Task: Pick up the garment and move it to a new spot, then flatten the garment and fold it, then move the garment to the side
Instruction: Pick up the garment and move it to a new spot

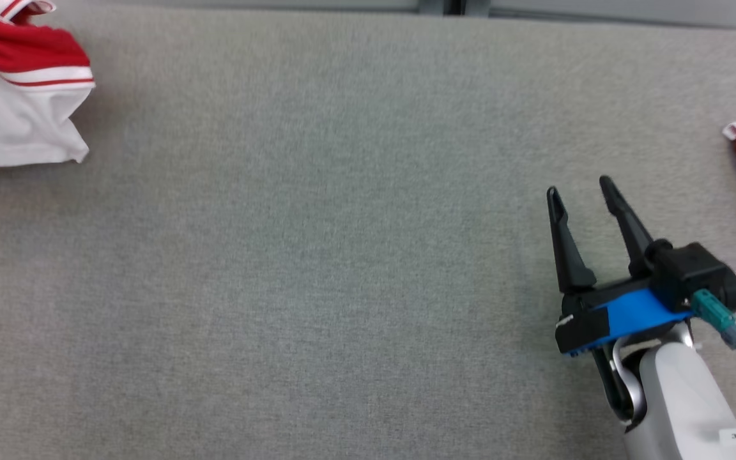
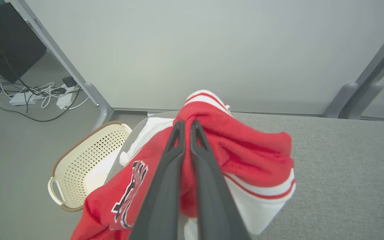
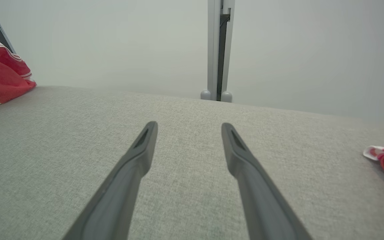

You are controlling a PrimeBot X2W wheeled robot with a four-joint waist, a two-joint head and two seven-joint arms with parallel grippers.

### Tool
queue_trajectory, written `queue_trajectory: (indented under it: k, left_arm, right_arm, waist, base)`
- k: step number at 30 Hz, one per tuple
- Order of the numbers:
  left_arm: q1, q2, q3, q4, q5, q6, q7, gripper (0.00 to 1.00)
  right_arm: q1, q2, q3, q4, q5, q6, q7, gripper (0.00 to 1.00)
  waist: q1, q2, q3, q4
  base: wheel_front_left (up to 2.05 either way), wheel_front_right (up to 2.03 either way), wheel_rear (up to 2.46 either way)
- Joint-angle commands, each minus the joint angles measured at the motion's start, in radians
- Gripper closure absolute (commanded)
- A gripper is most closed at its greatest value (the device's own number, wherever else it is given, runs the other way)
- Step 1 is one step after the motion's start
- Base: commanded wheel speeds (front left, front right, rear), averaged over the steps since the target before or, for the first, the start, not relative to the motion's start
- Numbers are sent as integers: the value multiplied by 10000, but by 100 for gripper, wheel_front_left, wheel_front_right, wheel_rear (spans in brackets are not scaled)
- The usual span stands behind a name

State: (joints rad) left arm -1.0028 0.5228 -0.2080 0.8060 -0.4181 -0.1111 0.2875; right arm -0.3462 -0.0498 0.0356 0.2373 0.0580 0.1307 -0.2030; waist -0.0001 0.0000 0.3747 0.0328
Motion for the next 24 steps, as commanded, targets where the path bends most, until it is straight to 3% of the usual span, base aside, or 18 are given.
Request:
queue_trajectory:
  k: [1,9,13,19,24]
  left_arm:
    - [-12,-45,-176,-266,60,-75,-38,100]
    - [182,-600,-1533,-2199,-239,-215,16,100]
    - [98,-1059,-2283,-3693,-1020,-189,40,100]
    - [64,-1988,-2439,-5254,-2101,-97,38,100]
    - [1397,-2644,-2548,-5456,-2613,258,-267,100]
  right_arm:
    - [231,-13,-10,158,141,1,-105,0]
    - [1013,-15,-228,1008,543,1,-397,0]
    - [1395,-13,-416,1278,681,1,-482,0]
    - [1779,-13,-830,1403,680,1,-565,0]
    - [1870,-10,-1128,1350,717,1,-593,0]
  waist:
    - [1,0,-697,-461]
    - [1,0,-2528,-1078]
    - [1,0,-3086,-1385]
    - [1,0,-3371,-1702]
    - [1,0,-3249,-1873]
  base:
    - [0,0,0]
    - [0,0,0]
    - [0,0,0]
    - [0,0,0]
    - [0,0,0]
